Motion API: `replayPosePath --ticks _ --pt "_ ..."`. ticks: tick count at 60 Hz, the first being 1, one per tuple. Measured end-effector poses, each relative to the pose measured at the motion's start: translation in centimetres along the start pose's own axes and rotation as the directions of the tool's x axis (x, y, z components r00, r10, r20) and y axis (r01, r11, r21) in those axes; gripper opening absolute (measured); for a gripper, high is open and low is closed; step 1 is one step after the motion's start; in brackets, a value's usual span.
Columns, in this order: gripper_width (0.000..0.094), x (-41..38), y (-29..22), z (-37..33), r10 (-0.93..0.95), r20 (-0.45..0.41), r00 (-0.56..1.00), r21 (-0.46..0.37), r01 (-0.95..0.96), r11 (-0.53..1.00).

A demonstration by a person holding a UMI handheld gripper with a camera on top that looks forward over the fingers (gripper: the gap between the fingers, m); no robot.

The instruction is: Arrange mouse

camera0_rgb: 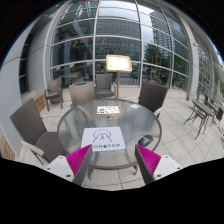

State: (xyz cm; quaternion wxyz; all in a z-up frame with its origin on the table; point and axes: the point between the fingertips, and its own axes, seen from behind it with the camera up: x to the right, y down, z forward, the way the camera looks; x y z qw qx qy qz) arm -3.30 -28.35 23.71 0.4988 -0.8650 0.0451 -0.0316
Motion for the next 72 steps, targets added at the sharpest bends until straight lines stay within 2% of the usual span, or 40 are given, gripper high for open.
replayPosePath --ticks 18,28,34,52,72 --pt "0.0863 3.0 10.1 4.6 -0.007 0.029 1.0 -0.145 0.012 0.989" --pt "0.0862 9.6 15.5 9.4 -0.005 0.006 1.0 -0.244 0.007 0.97" --pt "0.0854 13.2 16.8 12.4 0.023 -0.01 1.0 -0.29 -0.025 0.957" --pt "0.0844 19.4 14.0 24.6 -0.007 0.037 0.999 -0.331 0.019 0.943" --pt "0.0845 17.8 10.0 33.7 -0.017 0.161 0.987 -0.383 0.078 0.92"
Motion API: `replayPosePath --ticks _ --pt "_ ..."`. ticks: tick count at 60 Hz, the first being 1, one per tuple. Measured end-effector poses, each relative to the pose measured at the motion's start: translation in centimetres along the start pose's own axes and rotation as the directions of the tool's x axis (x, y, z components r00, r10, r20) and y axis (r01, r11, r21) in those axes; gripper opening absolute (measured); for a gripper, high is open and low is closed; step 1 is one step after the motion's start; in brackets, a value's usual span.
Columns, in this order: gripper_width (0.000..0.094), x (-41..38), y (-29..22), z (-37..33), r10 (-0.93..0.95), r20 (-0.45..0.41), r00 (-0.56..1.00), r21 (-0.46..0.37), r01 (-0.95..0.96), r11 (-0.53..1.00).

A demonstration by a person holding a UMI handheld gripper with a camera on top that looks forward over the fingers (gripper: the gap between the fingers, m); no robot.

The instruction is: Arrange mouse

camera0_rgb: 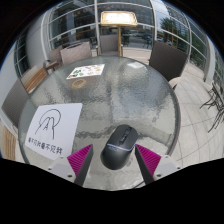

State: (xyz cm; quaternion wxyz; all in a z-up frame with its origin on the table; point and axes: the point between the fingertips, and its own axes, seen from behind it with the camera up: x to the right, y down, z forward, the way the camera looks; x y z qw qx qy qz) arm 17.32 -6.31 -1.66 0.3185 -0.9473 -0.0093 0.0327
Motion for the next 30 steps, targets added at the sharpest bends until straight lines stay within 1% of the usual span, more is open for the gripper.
replayPosePath --ticks 4,9,16,20,26,28,30 --pt "0.0838 -0.7 -1.0 1.0 -0.015 0.026 1.0 -0.015 0.016 1.0" --pt "0.0827 -1.1 -1.9 1.8 -0.028 0.03 0.999 -0.023 0.028 0.999" --pt "0.079 -1.2 -2.1 2.3 -0.029 0.001 1.0 -0.045 0.029 0.999" --pt "0.0737 -1.0 -2.1 2.4 -0.038 -0.027 0.999 -0.048 0.037 0.998" --pt "0.0728 -1.0 -2.0 2.2 -0.017 -0.041 0.999 -0.042 0.016 0.999" --pt "0.0701 -1.0 -2.0 2.2 -0.01 -0.045 0.999 -0.041 0.008 0.999" --pt "0.0646 -0.9 -2.0 2.2 -0.005 -0.051 0.999 -0.039 0.003 0.999"
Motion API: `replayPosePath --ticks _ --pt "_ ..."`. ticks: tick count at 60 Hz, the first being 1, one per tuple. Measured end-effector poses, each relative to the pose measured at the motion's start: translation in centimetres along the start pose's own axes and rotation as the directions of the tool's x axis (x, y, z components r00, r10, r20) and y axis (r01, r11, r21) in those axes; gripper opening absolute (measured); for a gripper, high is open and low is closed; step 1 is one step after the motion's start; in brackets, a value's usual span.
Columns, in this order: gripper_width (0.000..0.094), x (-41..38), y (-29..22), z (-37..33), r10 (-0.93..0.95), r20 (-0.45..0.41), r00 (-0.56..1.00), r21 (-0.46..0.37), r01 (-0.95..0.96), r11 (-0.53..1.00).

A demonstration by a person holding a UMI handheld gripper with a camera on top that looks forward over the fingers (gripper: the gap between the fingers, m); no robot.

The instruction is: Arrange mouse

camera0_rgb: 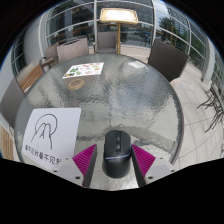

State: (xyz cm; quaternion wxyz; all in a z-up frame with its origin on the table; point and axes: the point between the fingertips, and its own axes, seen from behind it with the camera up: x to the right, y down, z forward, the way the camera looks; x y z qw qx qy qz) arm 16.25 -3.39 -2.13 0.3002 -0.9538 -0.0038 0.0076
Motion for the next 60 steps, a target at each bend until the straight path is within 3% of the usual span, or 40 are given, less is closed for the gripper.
replayPosePath --ticks 2,3,14,21,35,43,50,60 --pt "0.0548 0.0 -0.1 0.0 0.001 0.0 1.0 0.004 -0.001 1.0" --pt "0.0434 0.1 -0.2 0.0 0.002 -0.005 1.0 0.007 -0.002 1.0" --pt "0.0306 0.0 0.0 0.1 -0.006 -0.045 0.999 -0.024 0.005 1.0" --pt "0.0307 -0.1 -1.3 -1.2 0.037 -0.081 0.996 -0.043 -0.041 0.998" --pt "0.0309 -6.8 -17.5 -12.5 0.111 -0.085 0.99 0.236 -0.088 0.968" --pt "0.0308 -13.8 -22.2 -16.1 0.062 -0.045 0.997 0.322 -0.044 0.946" --pt "0.0307 -20.4 -22.5 -16.8 -0.019 -0.014 1.0 0.339 0.022 0.94" --pt "0.0306 -24.5 -16.1 -11.0 -0.074 -0.011 0.997 0.215 0.074 0.974"
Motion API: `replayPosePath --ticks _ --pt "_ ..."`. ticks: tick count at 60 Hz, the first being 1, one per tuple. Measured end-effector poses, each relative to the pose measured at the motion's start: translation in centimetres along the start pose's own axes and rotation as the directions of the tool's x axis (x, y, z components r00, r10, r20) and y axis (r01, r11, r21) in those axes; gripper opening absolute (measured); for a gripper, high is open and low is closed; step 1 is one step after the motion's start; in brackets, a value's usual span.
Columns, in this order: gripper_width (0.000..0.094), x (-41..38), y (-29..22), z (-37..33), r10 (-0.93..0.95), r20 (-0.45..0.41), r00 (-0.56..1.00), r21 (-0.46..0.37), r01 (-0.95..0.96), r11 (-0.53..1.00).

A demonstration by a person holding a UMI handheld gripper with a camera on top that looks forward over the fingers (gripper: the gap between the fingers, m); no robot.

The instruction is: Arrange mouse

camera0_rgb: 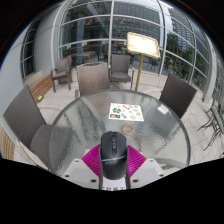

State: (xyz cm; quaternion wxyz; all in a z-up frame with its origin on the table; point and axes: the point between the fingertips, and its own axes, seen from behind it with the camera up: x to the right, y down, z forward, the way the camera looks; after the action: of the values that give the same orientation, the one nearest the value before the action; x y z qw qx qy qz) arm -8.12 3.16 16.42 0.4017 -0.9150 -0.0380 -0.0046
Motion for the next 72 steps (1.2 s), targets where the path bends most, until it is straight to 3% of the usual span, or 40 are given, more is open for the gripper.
replayPosePath --ticks 11,24,34,45,47,51,53,64,72 --pt "0.0306 0.2 9.9 6.3 0.011 -0.023 1.0 -0.168 -0.015 0.986" --pt "0.0312 0.7 16.8 9.6 0.029 -0.052 0.998 -0.254 -0.041 0.966" --pt "0.0307 0.7 16.4 9.9 0.086 -0.047 0.995 -0.249 -0.095 0.964" --pt "0.0466 0.7 16.3 10.0 0.102 -0.028 0.994 -0.242 -0.106 0.964" --pt "0.0532 0.5 16.3 9.9 0.107 -0.019 0.994 -0.245 -0.108 0.963" --pt "0.081 1.2 16.1 9.5 0.105 -0.038 0.994 -0.252 -0.111 0.961" --pt "0.0863 1.5 15.4 8.8 0.1 -0.046 0.994 -0.24 -0.108 0.965" --pt "0.0862 0.7 9.3 2.9 0.117 -0.001 0.993 -0.141 -0.116 0.983" --pt "0.0868 1.5 5.4 -4.0 0.095 -0.014 0.995 -0.05 -0.096 0.994"
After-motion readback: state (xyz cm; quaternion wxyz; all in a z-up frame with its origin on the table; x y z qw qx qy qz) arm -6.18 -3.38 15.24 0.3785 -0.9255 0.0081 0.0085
